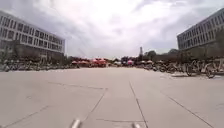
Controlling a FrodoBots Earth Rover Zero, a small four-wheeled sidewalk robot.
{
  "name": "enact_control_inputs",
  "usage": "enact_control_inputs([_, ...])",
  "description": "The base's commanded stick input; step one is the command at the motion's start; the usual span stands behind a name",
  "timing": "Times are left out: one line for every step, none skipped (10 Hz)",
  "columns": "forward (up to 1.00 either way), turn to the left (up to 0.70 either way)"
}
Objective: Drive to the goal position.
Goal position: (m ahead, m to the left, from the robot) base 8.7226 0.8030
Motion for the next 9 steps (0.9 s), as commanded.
enact_control_inputs([0.85,0.00])
enact_control_inputs([0.85,0.00])
enact_control_inputs([0.85,0.00])
enact_control_inputs([0.85,0.00])
enact_control_inputs([0.85,0.00])
enact_control_inputs([0.85,0.00])
enact_control_inputs([0.85,0.00])
enact_control_inputs([0.85,0.00])
enact_control_inputs([0.85,0.00])
